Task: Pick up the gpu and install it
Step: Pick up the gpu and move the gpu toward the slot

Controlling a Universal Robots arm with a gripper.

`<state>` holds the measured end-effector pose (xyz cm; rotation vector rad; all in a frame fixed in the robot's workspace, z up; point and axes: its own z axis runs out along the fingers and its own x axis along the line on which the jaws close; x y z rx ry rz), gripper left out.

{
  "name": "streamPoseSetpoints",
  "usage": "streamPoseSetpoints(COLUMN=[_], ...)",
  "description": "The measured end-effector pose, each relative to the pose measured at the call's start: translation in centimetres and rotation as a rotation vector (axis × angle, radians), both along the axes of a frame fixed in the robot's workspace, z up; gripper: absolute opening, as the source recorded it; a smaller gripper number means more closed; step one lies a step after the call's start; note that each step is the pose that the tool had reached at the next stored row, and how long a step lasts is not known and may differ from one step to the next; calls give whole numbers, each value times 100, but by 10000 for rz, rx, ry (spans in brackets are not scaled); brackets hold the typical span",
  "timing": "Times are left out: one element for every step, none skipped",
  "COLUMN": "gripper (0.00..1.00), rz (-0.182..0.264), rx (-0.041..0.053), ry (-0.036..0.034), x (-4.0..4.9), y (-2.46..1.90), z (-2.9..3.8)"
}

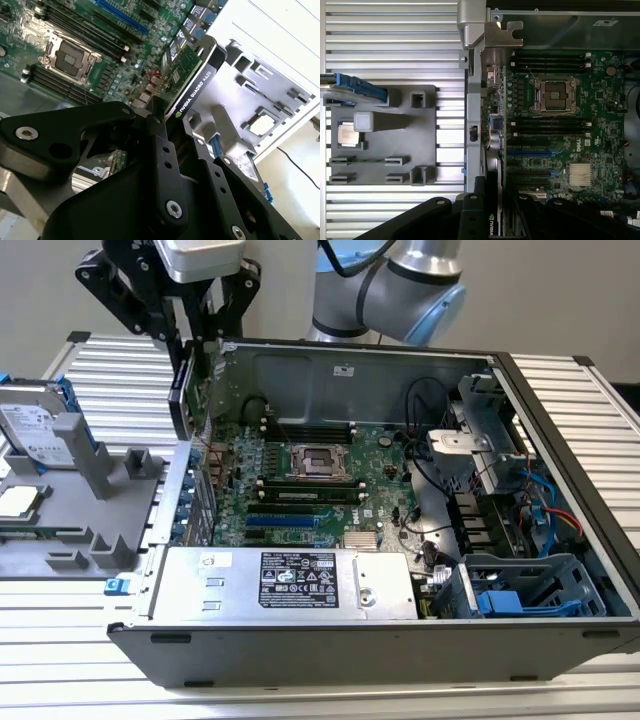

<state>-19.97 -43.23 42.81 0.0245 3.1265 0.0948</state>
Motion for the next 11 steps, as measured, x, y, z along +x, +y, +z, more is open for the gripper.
streamPoseSetpoints(gripper=[0, 0, 0, 0, 0, 0, 0, 0, 0, 0, 0], rz=[0, 0, -1, 0, 0, 0, 0, 0, 0, 1, 1], rx=[0, 0, 0, 0, 0, 0, 0, 1, 1, 0, 0], ry=[1, 0, 0, 0, 0, 0, 0, -1, 0, 0, 0], x=[12, 24, 34, 46, 58, 73, 88, 106, 122, 135, 149], y=[0, 0, 0, 0, 0, 0, 0, 0, 0, 0, 0], z=[0, 0, 0, 0, 0, 0, 0, 0, 0, 0, 0])
